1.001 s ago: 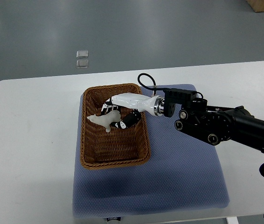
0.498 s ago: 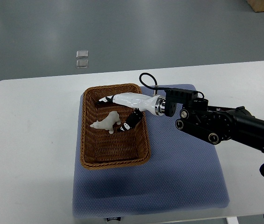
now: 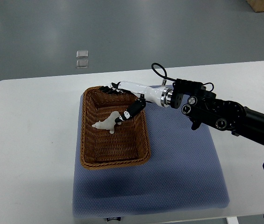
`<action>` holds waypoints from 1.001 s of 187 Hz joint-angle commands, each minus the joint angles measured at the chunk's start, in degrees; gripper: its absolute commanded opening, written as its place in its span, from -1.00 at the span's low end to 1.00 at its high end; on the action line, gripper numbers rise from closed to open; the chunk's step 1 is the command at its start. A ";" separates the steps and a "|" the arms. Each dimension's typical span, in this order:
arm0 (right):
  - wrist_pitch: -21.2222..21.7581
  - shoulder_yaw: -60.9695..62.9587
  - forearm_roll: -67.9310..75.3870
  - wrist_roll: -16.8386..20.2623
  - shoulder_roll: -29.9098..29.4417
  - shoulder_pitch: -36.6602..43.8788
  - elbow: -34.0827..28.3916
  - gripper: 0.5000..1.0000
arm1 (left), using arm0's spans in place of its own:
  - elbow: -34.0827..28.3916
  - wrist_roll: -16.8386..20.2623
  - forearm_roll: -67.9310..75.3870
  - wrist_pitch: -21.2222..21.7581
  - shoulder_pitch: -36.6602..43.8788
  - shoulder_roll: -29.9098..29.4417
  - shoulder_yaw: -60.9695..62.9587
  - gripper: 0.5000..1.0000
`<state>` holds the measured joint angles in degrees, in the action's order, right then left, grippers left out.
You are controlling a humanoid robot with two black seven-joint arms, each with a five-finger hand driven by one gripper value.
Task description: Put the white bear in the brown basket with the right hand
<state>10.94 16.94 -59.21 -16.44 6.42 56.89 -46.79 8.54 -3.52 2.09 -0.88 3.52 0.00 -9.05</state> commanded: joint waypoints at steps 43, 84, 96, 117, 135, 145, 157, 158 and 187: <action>2.85 3.28 15.35 2.37 2.98 -1.25 0.03 0.64 | -0.02 0.00 0.02 0.00 0.00 0.00 0.00 1.00; 3.12 7.49 24.32 2.90 4.21 -5.38 0.03 0.65 | -0.02 0.00 0.02 0.00 0.00 0.00 0.00 1.00; 3.12 9.52 27.65 3.16 4.30 -6.97 0.21 0.65 | -0.02 0.00 0.02 0.00 0.00 0.00 0.00 1.00; 4.35 12.06 33.89 5.18 4.30 -8.99 0.65 0.65 | -0.02 0.00 -0.07 0.00 0.00 0.00 0.00 1.00; 4.52 12.50 37.59 6.50 4.92 -9.25 1.35 0.66 | -0.02 0.00 0.02 0.00 0.00 0.00 0.00 1.00; 4.52 12.59 39.96 6.77 5.09 -9.60 1.88 0.65 | -0.02 0.00 -0.07 0.00 0.00 0.00 0.00 1.00; 4.26 12.59 43.73 7.03 5.53 -9.60 2.58 0.65 | 0.07 0.00 -0.07 0.00 0.00 0.00 0.00 1.00; 4.26 12.59 43.74 7.03 5.53 -9.60 2.58 0.65 | 0.07 0.00 -0.07 0.00 0.00 0.00 0.00 1.00; 3.91 12.59 54.02 9.67 6.50 -9.60 4.25 0.65 | -0.02 0.00 0.02 0.00 0.00 0.00 0.00 1.00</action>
<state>15.17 29.53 -12.10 -8.69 12.28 47.30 -43.68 8.57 -3.52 2.07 -0.88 3.52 0.00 -9.05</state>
